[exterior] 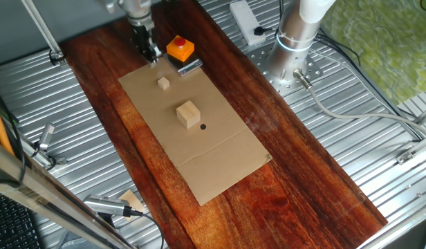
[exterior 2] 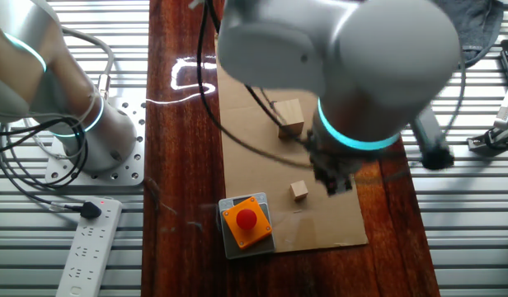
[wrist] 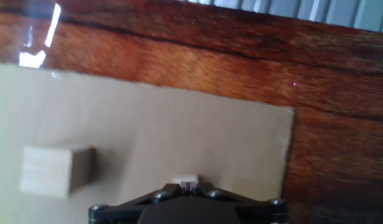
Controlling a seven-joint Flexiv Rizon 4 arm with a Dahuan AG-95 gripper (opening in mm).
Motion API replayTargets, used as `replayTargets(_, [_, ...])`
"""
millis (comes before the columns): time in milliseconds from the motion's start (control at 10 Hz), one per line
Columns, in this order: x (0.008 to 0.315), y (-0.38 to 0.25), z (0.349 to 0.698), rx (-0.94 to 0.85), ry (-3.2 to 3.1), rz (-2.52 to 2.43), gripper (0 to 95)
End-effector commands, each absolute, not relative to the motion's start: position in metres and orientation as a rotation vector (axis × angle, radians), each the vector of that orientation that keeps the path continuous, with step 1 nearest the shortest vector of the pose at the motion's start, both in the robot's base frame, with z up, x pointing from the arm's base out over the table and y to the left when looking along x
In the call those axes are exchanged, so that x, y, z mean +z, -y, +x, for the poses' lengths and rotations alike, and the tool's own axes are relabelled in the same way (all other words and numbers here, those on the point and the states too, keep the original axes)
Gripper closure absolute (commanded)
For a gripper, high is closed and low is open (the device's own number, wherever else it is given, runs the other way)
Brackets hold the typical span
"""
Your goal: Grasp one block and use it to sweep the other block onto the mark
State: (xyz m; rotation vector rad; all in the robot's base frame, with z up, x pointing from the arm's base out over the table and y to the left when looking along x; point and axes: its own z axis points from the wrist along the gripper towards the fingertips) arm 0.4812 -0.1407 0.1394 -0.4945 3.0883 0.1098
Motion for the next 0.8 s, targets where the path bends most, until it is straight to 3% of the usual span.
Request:
replayTargets(100, [0.1341, 0.1382, 0.4842, 0.034, -3.116, -0.480, 95.0])
replayTargets(800, [0.1346, 0.1383, 0.4814, 0.021, -3.125, -0.500, 95.0])
